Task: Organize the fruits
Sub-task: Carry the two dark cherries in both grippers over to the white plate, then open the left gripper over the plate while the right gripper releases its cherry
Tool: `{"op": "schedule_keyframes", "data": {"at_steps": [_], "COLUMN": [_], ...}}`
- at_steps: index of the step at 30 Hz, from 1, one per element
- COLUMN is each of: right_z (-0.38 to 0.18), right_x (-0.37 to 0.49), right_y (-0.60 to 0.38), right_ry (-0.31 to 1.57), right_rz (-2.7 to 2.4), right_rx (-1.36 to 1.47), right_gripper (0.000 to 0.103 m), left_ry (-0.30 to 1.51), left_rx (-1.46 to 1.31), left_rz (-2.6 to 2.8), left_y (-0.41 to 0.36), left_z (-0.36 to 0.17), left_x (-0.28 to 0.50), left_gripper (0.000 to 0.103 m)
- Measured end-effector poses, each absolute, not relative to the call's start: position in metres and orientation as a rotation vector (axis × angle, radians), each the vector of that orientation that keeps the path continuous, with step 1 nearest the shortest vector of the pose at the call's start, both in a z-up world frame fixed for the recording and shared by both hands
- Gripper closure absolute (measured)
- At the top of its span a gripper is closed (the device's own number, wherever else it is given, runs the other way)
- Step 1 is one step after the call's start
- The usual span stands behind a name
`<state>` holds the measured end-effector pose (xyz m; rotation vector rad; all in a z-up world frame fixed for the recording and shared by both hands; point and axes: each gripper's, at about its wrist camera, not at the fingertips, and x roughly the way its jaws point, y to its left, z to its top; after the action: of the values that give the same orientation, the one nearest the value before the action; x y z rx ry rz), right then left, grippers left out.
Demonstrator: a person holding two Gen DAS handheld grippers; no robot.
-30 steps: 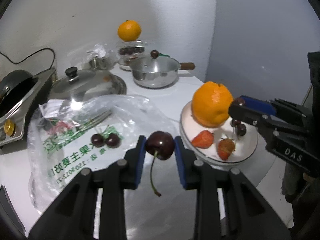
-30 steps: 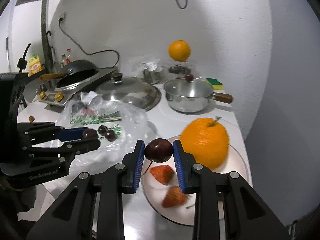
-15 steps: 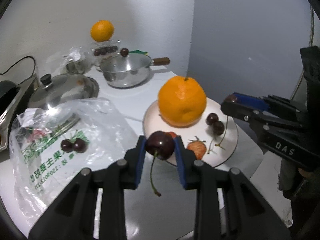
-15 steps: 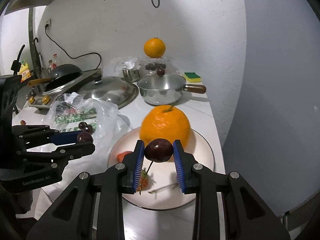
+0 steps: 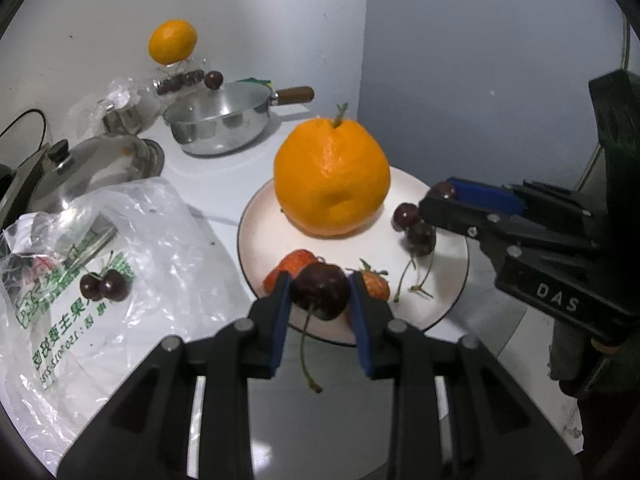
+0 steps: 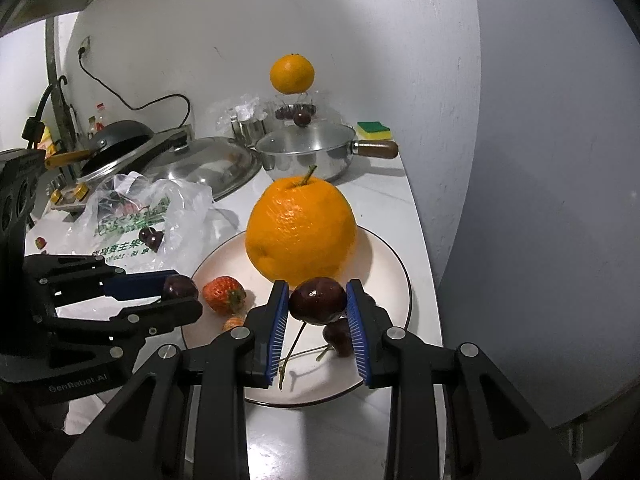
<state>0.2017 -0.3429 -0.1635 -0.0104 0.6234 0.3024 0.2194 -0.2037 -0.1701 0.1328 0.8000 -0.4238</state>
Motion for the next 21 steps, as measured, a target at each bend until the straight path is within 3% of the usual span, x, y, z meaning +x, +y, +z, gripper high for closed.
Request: {"op": "schedule_keyframes", "data": {"at_steps": [21], "right_z": [-0.186], "right_x": [0.219], "right_y": [-0.337], "right_ry": [0.683], "right_rz": [0.345], "right_rx": [-0.01], "right_gripper": [0.072], "left_ry": [0.84], "left_rx": [0.138], "left_rz": [-0.401], "left_y": [-0.208], "left_z": [-0.179], "left_x": [0.227], "left_gripper": [0.07]}}
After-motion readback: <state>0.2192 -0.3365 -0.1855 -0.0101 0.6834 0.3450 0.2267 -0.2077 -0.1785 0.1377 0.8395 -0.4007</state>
